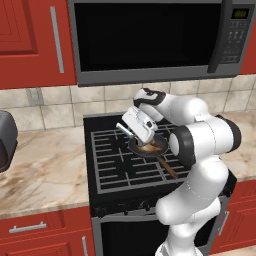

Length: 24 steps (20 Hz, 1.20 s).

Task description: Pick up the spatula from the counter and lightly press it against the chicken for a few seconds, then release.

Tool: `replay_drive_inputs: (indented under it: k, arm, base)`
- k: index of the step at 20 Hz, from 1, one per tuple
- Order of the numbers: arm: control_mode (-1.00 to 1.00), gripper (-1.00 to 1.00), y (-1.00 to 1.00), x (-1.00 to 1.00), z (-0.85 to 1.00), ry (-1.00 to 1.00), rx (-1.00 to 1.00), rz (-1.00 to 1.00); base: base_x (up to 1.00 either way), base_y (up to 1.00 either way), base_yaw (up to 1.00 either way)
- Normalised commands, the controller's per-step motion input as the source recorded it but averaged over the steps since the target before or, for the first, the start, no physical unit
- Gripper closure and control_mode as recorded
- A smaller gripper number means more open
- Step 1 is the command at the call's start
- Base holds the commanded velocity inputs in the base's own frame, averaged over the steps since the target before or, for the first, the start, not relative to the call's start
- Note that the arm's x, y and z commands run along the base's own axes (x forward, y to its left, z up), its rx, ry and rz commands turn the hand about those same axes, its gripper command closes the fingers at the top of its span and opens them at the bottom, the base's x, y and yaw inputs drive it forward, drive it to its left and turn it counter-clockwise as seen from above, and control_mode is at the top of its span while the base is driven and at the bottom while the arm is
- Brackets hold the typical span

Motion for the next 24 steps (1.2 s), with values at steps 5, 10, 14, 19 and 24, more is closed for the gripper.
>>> replay_drive_inputs:
  k: [5,10,14,19,24]
  arm:
    - [-1.0,1.0,-0.16,0.0,-0.05,0.0,0.01,0.0]
    - [-1.0,1.0,-0.15,0.0,-0.07,0.0,0.01,0.0]
    - [-1.0,1.0,-0.11,0.0,-0.08,0.0,0.0,0.0]
    - [-1.0,1.0,-0.1,0.0,-0.07,0.0,0.0,0.0]
    - [-1.0,1.0,-0.09,0.0,-0.05,0.0,0.0,0.0]
  base:
    - [0.0,0.0,0.0]
    - [0.0,0.0,0.0]
    - [0.0,0.0,0.0]
    - [0.0,0.0,0.0]
    - [0.0,0.0,0.0]
